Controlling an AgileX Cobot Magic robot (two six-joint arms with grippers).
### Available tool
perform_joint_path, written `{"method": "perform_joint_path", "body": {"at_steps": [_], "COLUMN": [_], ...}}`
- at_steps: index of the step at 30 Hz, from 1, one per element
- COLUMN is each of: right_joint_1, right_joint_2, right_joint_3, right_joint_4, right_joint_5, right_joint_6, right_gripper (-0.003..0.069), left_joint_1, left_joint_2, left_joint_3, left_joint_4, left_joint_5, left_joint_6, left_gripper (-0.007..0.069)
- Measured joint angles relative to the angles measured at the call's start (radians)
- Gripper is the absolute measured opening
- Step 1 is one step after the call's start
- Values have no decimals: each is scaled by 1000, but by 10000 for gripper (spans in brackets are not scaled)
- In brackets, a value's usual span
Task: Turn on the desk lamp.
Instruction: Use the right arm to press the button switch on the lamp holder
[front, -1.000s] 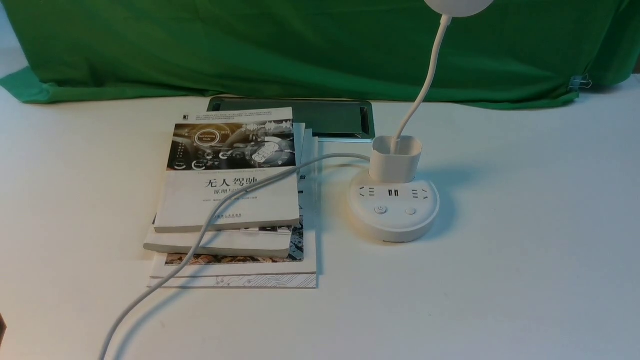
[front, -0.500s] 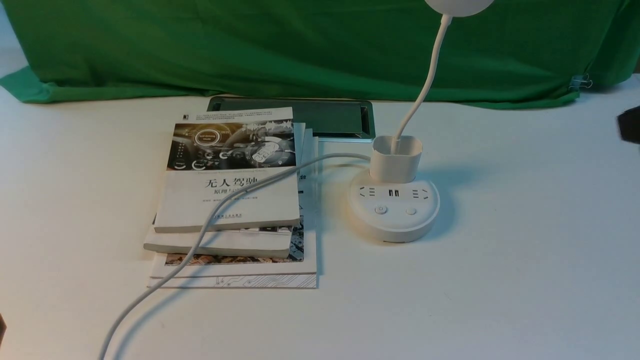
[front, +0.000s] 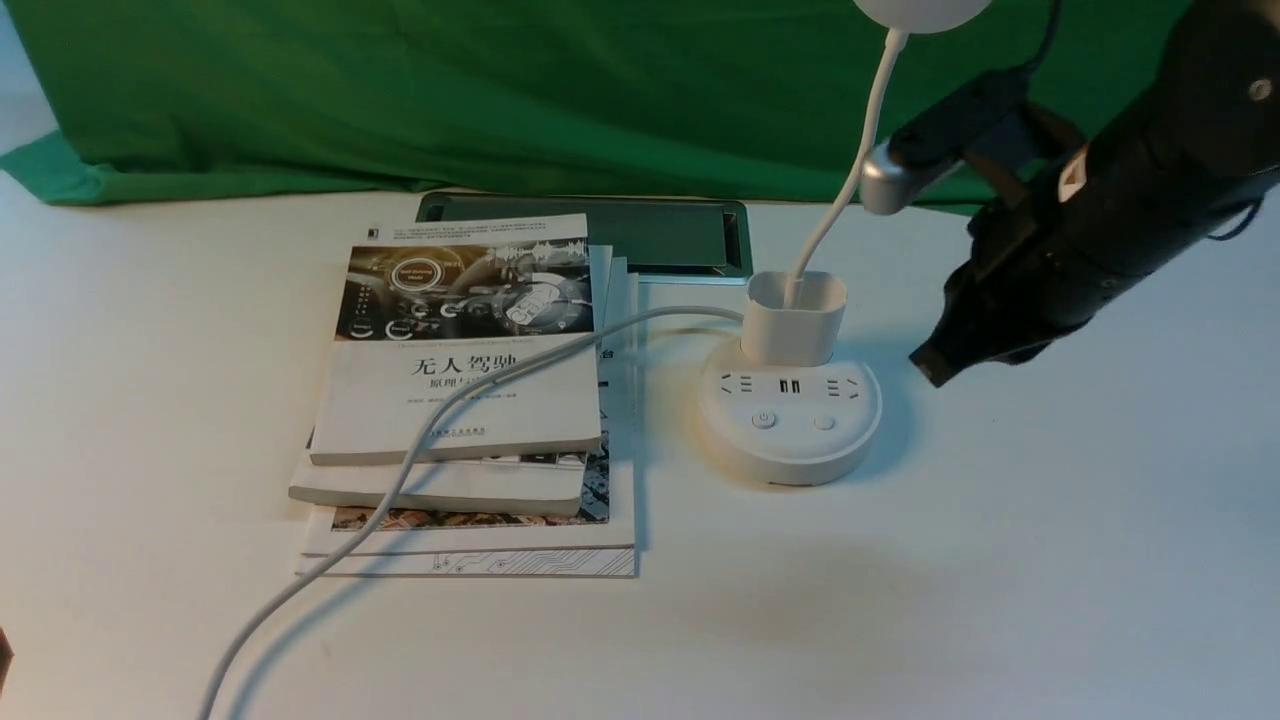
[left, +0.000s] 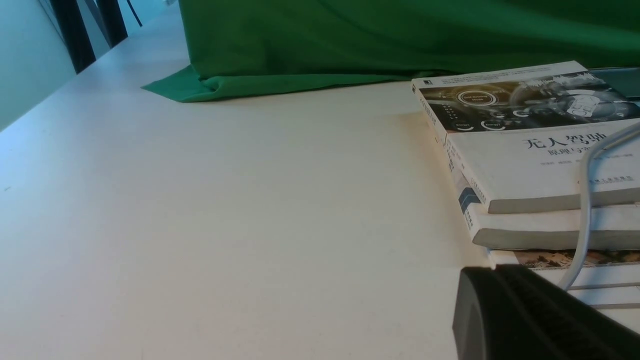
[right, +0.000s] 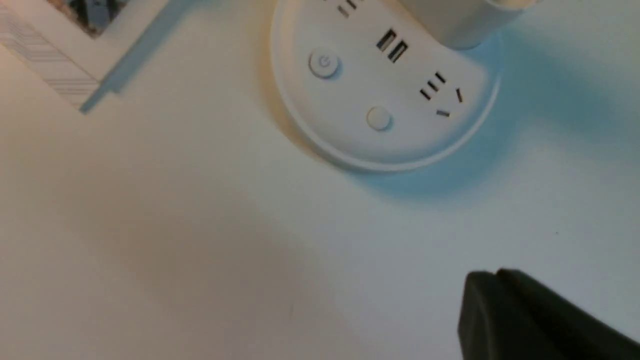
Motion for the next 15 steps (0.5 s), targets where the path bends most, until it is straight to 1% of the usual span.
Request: {"method": "perform_joint_path", "body": {"at_steps": [6, 15], "right_joint_1": [10, 15], "right_joint_2": [128, 250], "right_joint_3": [-8, -8], "right_joint_4": [0, 12], "right_joint_5": [-141, -224], "right_joint_6": [4, 9], "right_gripper": [34, 42], "left_joint_1": [0, 0], "left_joint_2": [0, 0], "left_joint_3": [0, 0], "left_joint_4": [0, 0], "left_joint_5": [0, 0], "left_joint_6": [0, 0], "left_gripper": [21, 21]}}
